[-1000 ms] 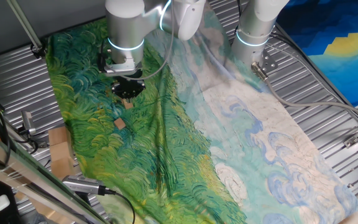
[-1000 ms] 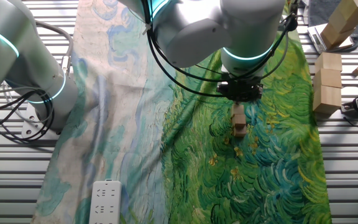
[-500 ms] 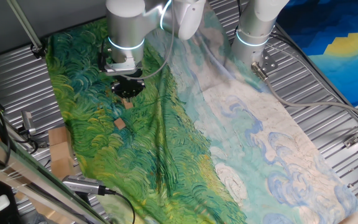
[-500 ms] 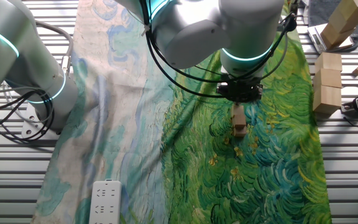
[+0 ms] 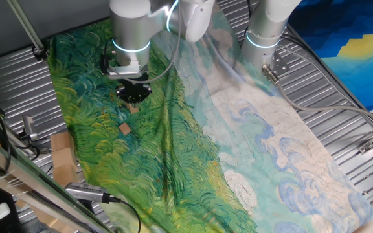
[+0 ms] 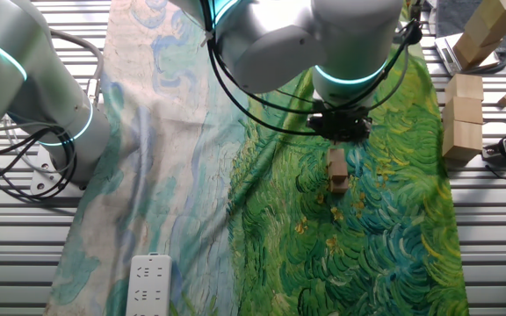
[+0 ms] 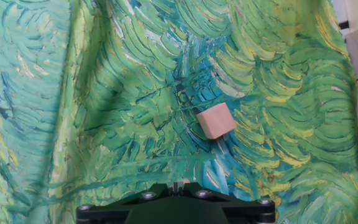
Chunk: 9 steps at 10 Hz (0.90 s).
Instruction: Stack the blocks into a pyramid shape
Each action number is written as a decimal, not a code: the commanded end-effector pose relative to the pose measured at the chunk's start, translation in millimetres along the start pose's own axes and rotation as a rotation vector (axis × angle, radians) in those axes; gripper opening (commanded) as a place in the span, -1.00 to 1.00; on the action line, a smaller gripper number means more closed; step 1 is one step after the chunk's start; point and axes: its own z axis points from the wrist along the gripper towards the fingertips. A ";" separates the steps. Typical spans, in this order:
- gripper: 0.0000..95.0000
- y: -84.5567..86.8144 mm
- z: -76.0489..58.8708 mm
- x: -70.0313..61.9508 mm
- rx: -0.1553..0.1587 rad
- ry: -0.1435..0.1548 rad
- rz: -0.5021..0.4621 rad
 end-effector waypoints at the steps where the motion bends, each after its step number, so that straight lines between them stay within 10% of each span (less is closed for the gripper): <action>1: -1.00 -0.6 -7.3 -2.8 0.001 0.012 -0.011; 6: -1.00 -42.5 -26.7 -13.2 -0.006 0.057 -0.114; 9: -1.00 -63.7 -15.5 -26.0 0.014 0.094 -0.212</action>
